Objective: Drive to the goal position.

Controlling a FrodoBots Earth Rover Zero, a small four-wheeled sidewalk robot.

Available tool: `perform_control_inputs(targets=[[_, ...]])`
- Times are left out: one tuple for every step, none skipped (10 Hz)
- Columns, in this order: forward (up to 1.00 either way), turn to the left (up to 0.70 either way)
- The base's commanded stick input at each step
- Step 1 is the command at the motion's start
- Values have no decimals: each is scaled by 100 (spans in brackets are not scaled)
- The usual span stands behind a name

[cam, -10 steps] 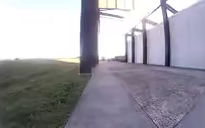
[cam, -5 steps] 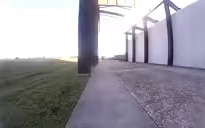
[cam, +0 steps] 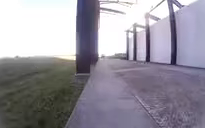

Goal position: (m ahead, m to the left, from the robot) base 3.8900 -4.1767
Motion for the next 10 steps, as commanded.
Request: perform_control_inputs(targets=[[70, -13], [70, -13], [70, -13], [70, -13], [70, -13], [70, -13], [70, -13], [70, -13], [70, -13], [70, -13]])
